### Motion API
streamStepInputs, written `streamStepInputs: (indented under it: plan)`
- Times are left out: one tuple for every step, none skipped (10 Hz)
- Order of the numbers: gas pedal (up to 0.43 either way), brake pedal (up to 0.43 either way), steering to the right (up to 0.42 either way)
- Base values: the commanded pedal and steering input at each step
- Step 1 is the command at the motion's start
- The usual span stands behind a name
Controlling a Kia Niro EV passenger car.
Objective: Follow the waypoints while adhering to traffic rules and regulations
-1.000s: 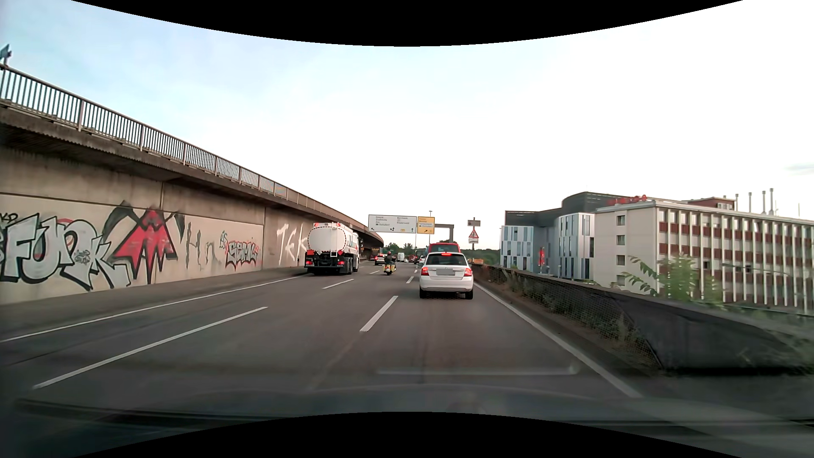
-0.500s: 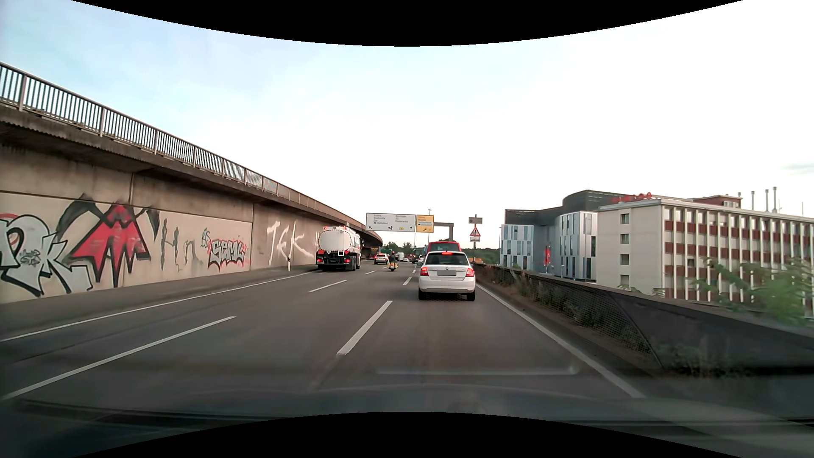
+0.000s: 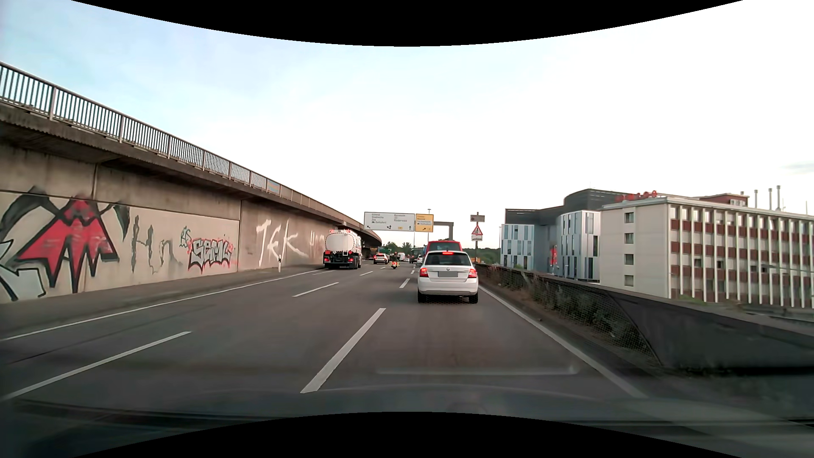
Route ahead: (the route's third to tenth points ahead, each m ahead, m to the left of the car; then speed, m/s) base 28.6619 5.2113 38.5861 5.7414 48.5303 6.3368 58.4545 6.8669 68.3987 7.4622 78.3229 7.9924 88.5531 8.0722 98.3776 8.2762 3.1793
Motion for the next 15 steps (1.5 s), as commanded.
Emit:
streamStepInputs:
  plan:
    - [0.0,0.0,0.0]
    - [0.0,0.0,0.0]
    - [0.0,0.0,0.0]
    - [0.0,0.0,0.0]
    - [0.0,0.0,0.0]
    - [0.0,0.0,-0.002]
    - [0.0,0.0,-0.003]
    - [0.0,0.0,-0.003]
    - [0.0,0.0,-0.004]
    - [0.0,0.0,-0.004]
    - [0.0,0.0,-0.004]
    - [0.0,0.0,-0.004]
    - [0.0,0.0,-0.005]
    - [0.0,0.0,-0.005]
    - [0.0,0.0,-0.005]
